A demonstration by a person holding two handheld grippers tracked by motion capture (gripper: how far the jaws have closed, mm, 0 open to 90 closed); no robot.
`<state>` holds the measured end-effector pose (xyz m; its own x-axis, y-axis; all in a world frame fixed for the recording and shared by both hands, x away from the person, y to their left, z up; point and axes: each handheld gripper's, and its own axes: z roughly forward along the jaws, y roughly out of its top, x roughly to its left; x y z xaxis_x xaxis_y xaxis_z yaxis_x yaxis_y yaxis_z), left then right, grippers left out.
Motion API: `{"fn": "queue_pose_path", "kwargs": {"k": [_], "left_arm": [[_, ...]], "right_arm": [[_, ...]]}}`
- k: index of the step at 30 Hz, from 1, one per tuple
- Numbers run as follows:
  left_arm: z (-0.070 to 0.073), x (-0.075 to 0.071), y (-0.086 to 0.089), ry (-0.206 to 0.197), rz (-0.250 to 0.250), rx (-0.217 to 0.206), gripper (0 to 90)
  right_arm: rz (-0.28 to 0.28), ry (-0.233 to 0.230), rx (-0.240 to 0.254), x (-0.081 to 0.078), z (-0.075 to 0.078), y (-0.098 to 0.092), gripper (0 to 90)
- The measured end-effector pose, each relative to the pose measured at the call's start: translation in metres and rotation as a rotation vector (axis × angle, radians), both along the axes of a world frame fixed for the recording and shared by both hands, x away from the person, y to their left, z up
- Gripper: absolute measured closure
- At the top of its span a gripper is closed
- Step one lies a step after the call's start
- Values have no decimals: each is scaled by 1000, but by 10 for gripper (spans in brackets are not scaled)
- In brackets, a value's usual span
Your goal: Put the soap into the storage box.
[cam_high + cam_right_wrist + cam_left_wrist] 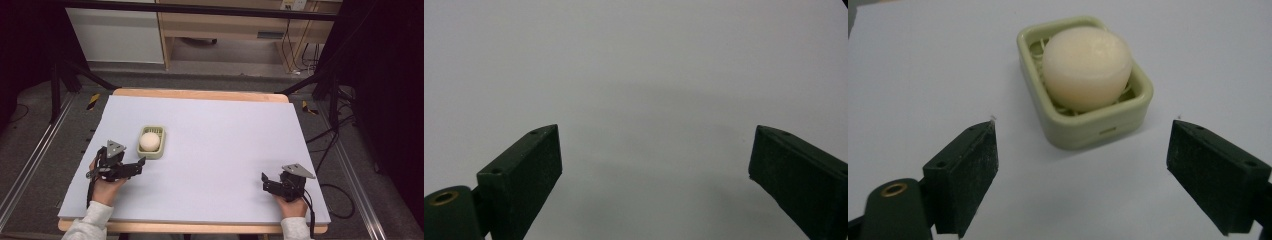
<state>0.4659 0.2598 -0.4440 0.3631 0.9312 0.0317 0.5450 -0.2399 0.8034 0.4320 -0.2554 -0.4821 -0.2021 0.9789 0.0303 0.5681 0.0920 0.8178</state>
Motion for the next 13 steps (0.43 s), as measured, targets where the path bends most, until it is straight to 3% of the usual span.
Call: {"fn": "queue_pose_path", "kwargs": {"k": [7, 13], "left_arm": [[-19, -6, 11, 9, 29, 65, 122], [-23, -10, 22, 23, 51, 38, 108]], "right_arm": [[-5, -4, 9, -4, 1, -3, 76], [-17, -1, 11, -4, 1, -7, 76]]}}
